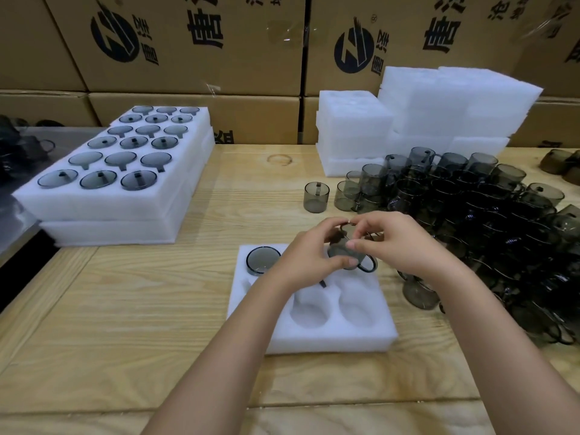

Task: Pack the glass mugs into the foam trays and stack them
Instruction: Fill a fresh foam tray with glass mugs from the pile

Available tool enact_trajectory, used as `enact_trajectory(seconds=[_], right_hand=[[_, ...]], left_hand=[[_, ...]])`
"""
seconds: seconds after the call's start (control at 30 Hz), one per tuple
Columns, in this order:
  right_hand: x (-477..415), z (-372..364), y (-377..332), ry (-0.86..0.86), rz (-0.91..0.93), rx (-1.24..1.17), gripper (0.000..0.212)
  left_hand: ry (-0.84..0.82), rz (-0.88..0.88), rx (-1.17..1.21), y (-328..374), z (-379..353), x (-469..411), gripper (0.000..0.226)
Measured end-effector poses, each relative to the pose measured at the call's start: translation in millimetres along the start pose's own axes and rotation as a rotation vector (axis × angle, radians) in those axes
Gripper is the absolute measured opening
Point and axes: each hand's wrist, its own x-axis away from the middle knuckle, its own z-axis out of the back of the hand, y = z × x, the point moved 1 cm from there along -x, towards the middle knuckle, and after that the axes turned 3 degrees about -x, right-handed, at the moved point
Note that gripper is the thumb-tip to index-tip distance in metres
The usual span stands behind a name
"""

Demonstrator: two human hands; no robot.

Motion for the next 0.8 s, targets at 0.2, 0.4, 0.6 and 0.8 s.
enact_trajectory(seconds=[0.2,0.4,0.6,0.8], right_hand=[[3.7,-3.6,3.4,0.016,-0.026,0.074,0.015],[2.8,-7.4,1.7,0.024,0.017,0.256,0.024],[-4.8,-19.6,8.6,-0.129,0.04,0.257,0.043],[-11.0,-34.2,5.3,-0.08,0.045,0.169,0.048]], left_hand=[[-0.039,-0.044,-0.202,-0.5,0.1,1.1,0.064],[-0.103,-0.041,-0.315,-0.7,-1.8,1.9,0.054],[-0.119,-0.051,-0.417,0.4,-0.7,3.3,0.056],[0.073,-0.081,-0.168,11.3,-2.0,-4.2,0.062]])
